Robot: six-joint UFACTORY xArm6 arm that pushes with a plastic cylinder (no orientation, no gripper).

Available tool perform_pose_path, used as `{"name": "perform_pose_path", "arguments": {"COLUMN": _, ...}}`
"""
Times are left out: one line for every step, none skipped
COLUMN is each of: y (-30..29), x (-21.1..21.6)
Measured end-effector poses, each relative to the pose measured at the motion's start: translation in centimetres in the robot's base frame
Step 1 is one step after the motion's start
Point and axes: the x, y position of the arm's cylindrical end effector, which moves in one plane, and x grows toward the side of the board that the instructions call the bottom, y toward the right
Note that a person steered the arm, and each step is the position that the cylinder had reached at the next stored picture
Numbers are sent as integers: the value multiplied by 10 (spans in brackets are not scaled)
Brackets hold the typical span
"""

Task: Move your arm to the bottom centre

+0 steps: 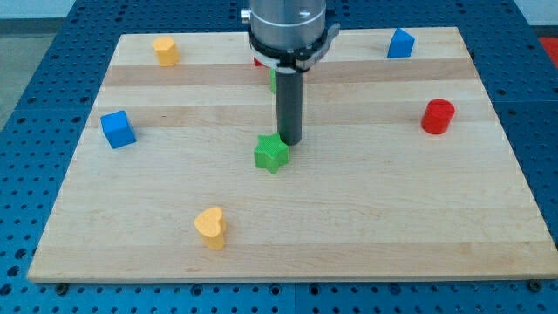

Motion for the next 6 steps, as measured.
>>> {"name": "perform_pose_path", "arguments": {"y": 12, "x": 29}}
{"name": "perform_pose_path", "arguments": {"y": 18, "x": 84}}
{"name": "perform_pose_path", "arguments": {"y": 24, "x": 116}}
{"name": "perform_pose_path", "arguments": {"y": -5, "x": 136}}
{"name": "perform_pose_path", "arguments": {"y": -5, "x": 164}}
{"name": "perform_pose_path", "arguments": {"y": -5, "x": 173}}
